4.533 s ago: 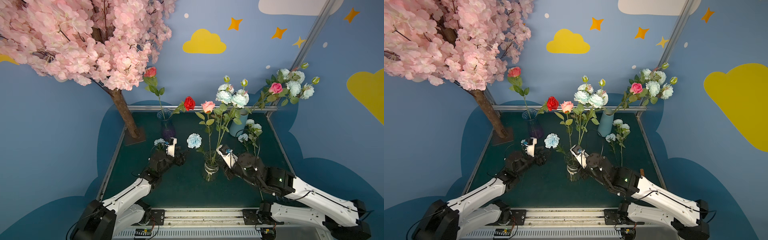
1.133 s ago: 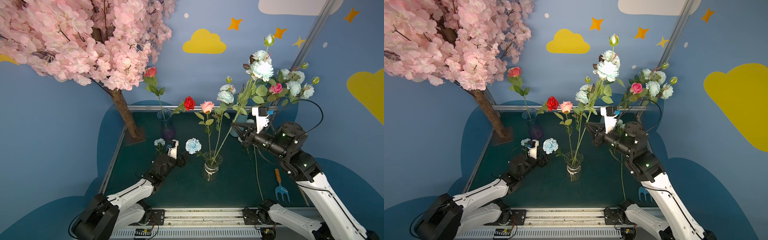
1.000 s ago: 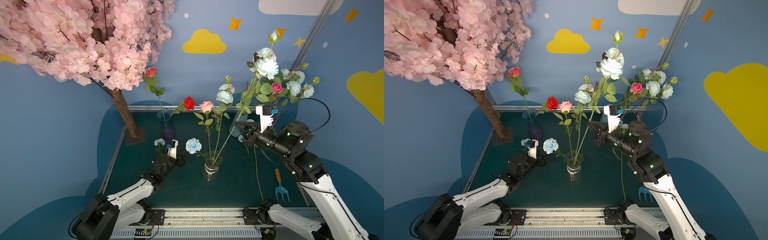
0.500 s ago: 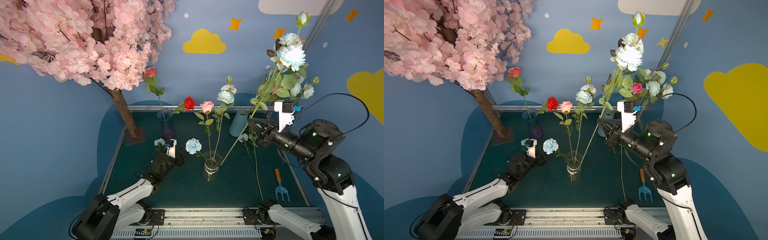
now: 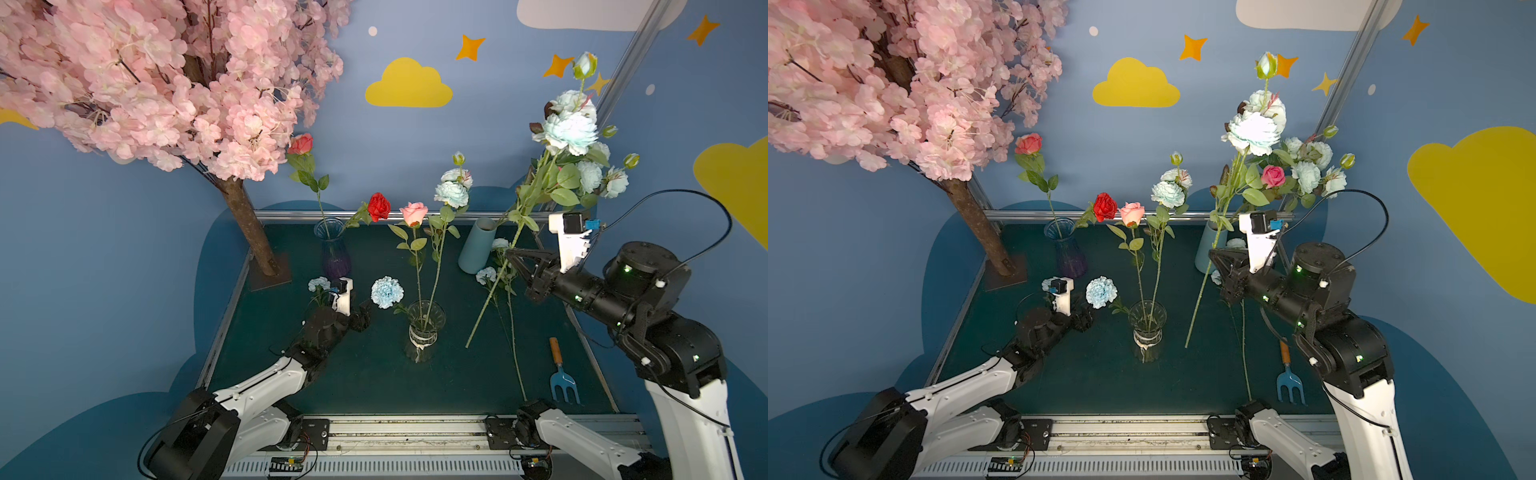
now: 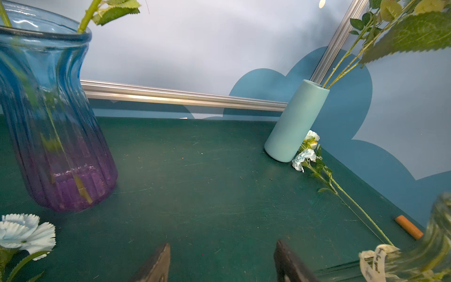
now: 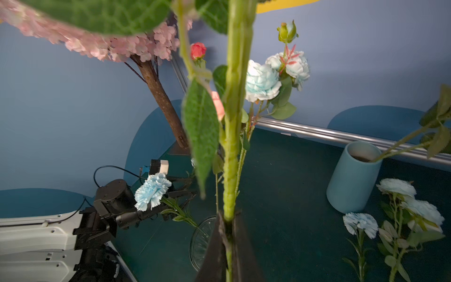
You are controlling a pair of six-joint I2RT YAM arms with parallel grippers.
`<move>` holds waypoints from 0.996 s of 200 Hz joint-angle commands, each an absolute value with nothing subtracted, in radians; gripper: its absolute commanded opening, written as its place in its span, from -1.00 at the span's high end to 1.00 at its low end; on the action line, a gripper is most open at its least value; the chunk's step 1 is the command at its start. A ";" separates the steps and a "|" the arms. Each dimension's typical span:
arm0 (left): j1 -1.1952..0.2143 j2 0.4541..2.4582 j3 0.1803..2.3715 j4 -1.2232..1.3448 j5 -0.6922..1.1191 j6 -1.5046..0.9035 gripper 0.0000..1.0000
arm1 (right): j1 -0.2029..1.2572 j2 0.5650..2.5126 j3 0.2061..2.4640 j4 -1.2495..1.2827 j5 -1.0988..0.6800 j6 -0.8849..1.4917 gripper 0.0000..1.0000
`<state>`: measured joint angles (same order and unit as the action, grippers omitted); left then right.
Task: Pick out blue flowers from the vase
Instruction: Pick up the flower from the vase, then place the flower at the center of the board.
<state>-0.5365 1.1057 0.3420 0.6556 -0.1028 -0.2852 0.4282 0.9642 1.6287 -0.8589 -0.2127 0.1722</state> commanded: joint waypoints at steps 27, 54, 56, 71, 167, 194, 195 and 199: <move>-0.531 1.121 0.342 0.666 -0.104 -0.293 -0.35 | 0.335 1.014 1.456 -0.927 -0.175 0.149 1.00; -0.531 1.133 0.345 0.667 -0.103 -0.293 -0.35 | 0.278 1.049 1.375 -0.890 -0.246 0.153 1.00; -0.531 1.132 0.344 0.667 -0.104 -0.292 -0.35 | 0.276 1.053 1.371 -0.888 -0.248 0.153 1.00; -0.529 1.135 0.346 0.667 -0.104 -0.292 -0.35 | 0.267 1.081 1.335 -0.863 -0.255 0.156 1.00; -0.529 1.156 0.357 0.667 -0.103 -0.294 -0.35 | 0.271 1.393 1.280 -0.747 -0.368 0.148 1.00; -0.529 1.157 0.357 0.667 -0.104 -0.294 -0.35 | 0.269 1.507 1.314 -0.753 -0.377 0.147 1.00; -0.529 1.157 0.357 0.667 -0.104 -0.294 -0.35 | 0.268 1.513 1.316 -0.755 -0.377 0.147 1.00; -0.529 1.158 0.357 0.667 -0.103 -0.294 -0.35 | 0.270 1.530 1.322 -0.760 -0.375 0.146 1.00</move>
